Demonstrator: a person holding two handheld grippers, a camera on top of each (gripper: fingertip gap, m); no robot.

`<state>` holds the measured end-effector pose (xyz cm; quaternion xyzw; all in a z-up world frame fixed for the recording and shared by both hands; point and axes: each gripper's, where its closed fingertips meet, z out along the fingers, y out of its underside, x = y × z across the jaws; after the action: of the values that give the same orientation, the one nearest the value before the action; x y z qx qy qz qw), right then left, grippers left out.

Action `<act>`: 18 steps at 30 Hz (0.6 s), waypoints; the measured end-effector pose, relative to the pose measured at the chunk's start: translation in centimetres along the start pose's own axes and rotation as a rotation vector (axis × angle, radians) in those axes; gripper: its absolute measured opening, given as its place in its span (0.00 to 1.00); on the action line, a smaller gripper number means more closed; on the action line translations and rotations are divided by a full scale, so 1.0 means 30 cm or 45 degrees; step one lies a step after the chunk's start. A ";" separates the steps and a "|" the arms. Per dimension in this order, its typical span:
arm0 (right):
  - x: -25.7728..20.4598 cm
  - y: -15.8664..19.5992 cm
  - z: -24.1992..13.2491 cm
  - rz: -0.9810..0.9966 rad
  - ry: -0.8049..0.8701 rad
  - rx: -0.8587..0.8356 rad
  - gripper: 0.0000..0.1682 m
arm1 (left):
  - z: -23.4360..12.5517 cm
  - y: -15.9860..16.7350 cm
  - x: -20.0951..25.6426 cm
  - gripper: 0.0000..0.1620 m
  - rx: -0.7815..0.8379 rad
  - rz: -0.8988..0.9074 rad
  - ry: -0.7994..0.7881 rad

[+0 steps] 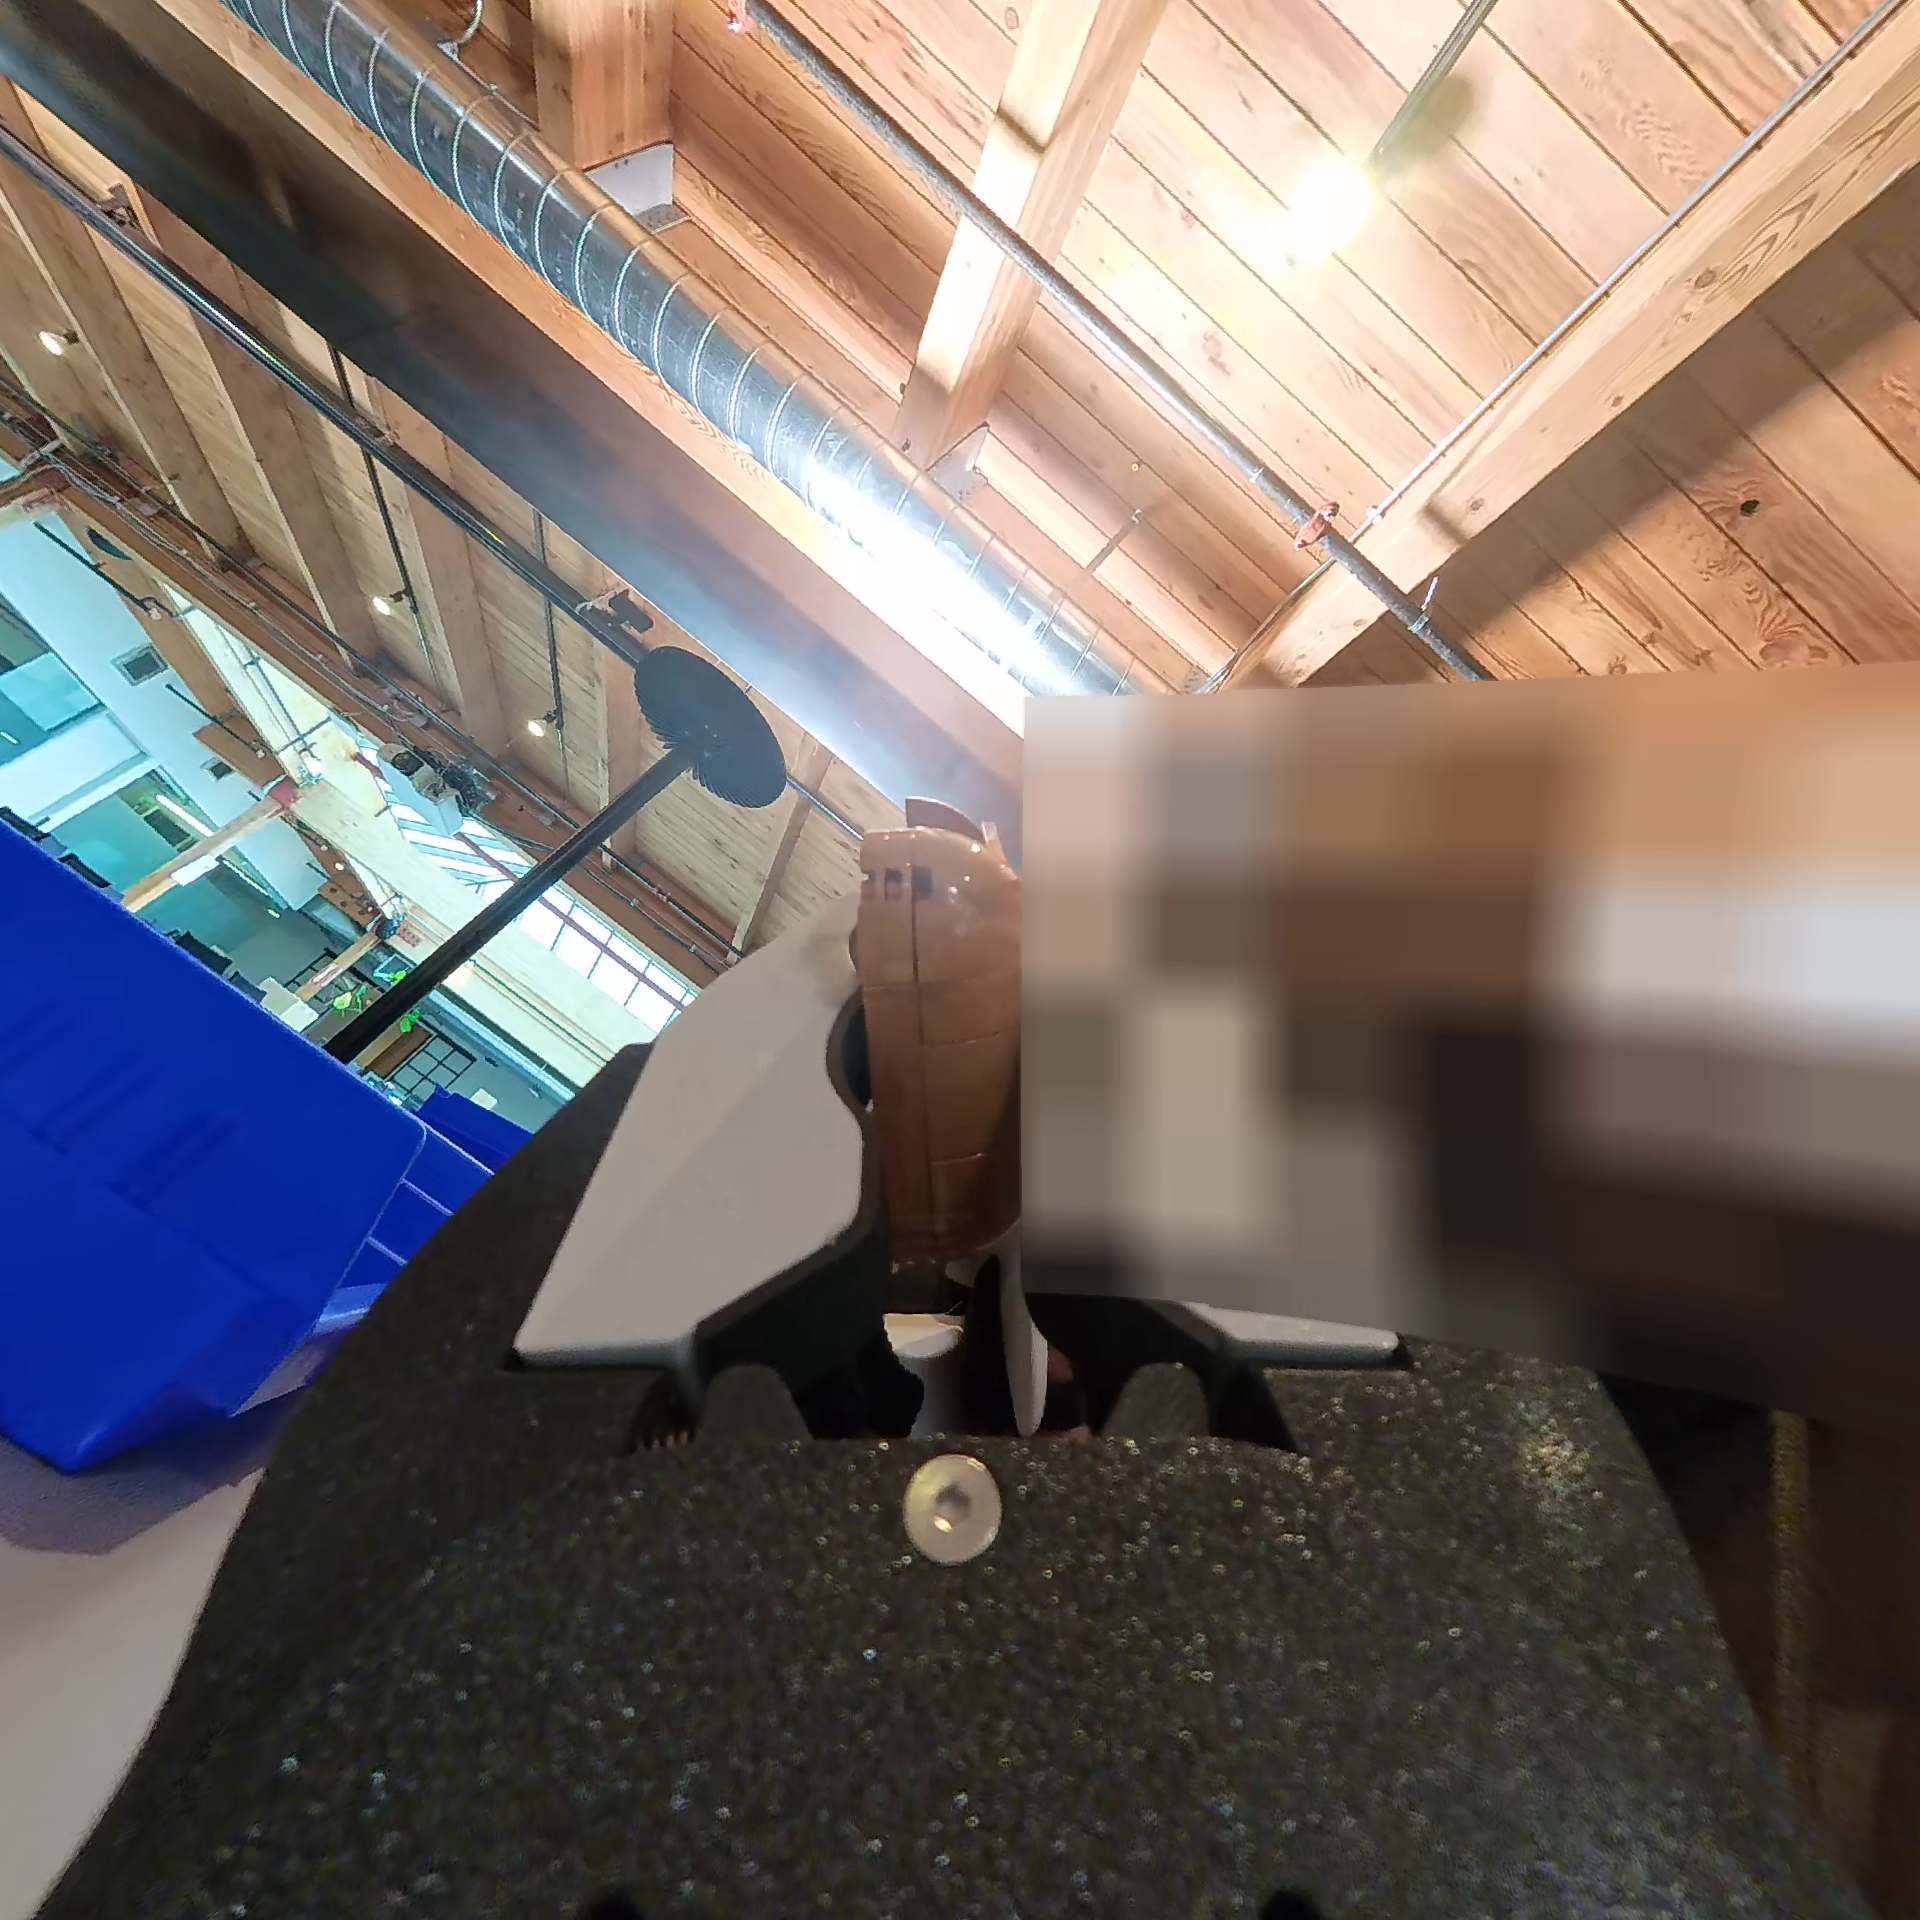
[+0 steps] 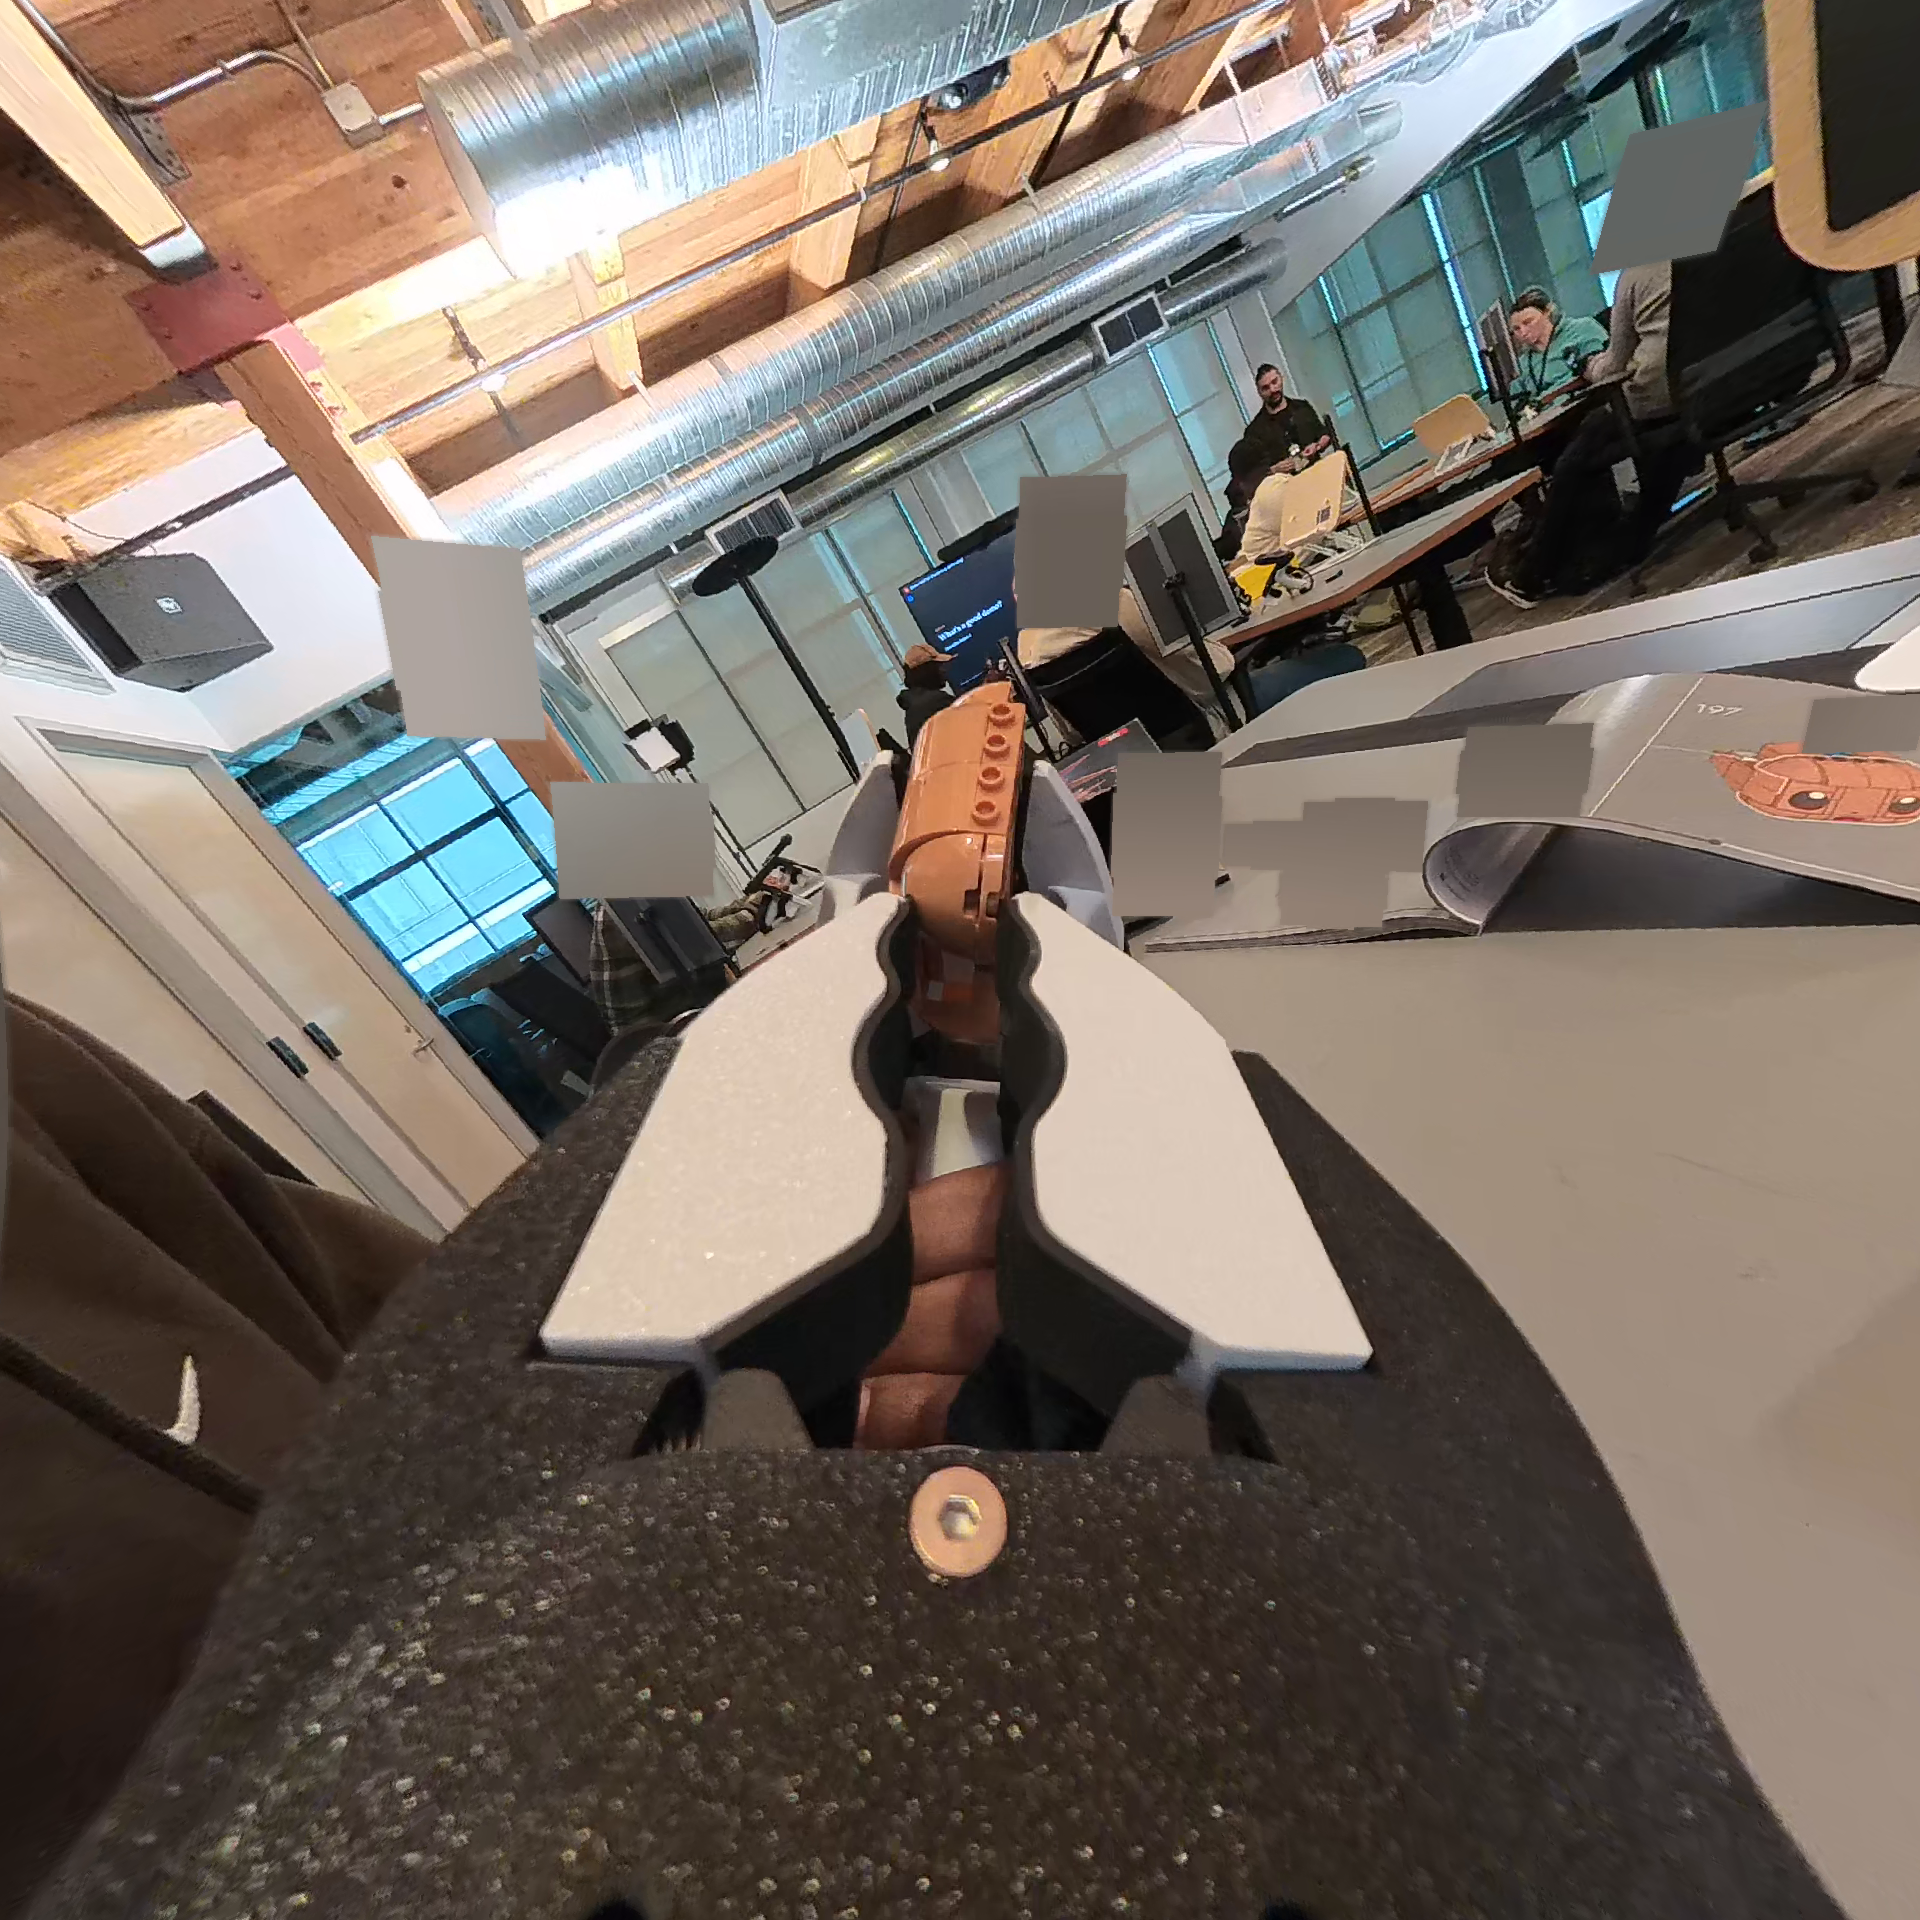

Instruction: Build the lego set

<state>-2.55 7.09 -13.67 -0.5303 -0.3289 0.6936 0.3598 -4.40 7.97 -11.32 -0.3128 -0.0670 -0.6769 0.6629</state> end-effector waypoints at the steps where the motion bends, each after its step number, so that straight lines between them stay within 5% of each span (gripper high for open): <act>1: 0.001 0.000 0.000 0.002 0.000 0.004 0.09 | 0.000 -0.001 0.000 0.17 0.002 0.001 -0.001; 9: 0.004 -0.008 0.004 -0.011 0.027 0.035 0.17 | 0.000 0.004 0.007 0.16 -0.002 0.002 0.015; 18: 0.004 -0.028 -0.013 -0.080 0.060 0.083 0.10 | 0.006 0.024 0.001 0.17 -0.053 0.019 -0.005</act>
<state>-2.06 7.65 -13.11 -0.5239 -0.3142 0.6796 0.4062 -3.66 7.94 -11.40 -0.3285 -0.0521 -0.6725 0.6612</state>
